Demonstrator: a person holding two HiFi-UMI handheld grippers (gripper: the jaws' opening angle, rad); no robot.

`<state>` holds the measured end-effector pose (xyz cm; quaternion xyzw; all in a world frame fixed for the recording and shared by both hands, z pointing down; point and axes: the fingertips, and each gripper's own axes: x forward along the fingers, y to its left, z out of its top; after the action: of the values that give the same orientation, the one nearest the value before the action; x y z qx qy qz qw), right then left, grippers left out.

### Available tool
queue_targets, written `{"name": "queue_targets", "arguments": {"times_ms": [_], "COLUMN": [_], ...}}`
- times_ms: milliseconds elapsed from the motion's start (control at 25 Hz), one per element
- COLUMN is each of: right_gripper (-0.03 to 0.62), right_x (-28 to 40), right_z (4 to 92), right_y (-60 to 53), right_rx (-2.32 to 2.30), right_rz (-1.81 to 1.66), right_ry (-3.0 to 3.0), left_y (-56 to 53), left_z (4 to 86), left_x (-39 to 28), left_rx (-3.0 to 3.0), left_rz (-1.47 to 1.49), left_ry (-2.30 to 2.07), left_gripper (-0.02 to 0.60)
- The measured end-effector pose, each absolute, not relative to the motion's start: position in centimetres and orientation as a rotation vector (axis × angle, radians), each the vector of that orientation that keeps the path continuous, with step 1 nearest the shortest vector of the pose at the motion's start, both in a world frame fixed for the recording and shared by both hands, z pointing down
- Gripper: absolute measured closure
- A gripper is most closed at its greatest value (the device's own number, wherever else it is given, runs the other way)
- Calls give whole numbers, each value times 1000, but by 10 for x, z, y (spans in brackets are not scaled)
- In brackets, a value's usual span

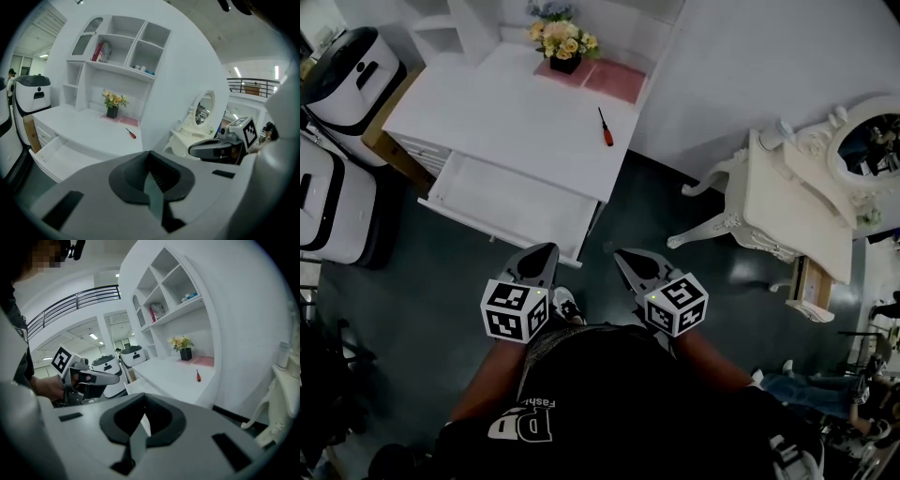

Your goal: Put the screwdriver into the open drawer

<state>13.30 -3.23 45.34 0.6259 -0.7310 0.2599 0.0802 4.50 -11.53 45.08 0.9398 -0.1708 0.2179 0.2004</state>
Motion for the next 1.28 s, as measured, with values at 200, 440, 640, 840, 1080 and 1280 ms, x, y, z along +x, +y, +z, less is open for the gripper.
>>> {"name": "queue_targets", "arguments": {"times_ms": [200, 440, 640, 840, 1080, 1280], "right_gripper": [585, 585, 585, 585, 585, 585], "right_x": [138, 139, 141, 142, 163, 199], "right_z": [454, 461, 462, 462, 458, 459], "right_y": [-67, -91, -106, -113, -129, -145], "right_rx": [1899, 1912, 1920, 1893, 1879, 1875], "right_rz": [797, 812, 807, 798, 759, 735], "right_ry": [-2168, -2131, -2109, -2107, -2098, -2090], "left_y": [-153, -179, -189, -196, -209, -215], "left_z": [452, 457, 460, 460, 459, 465], "left_x": [44, 45, 39, 37, 37, 38], "left_rx": [2658, 2656, 2648, 2647, 2632, 2596], "left_rz": [616, 610, 613, 603, 571, 569], "left_ry": [-471, -447, -434, -445, -502, -586], "left_gripper": [566, 566, 566, 566, 566, 566]}}
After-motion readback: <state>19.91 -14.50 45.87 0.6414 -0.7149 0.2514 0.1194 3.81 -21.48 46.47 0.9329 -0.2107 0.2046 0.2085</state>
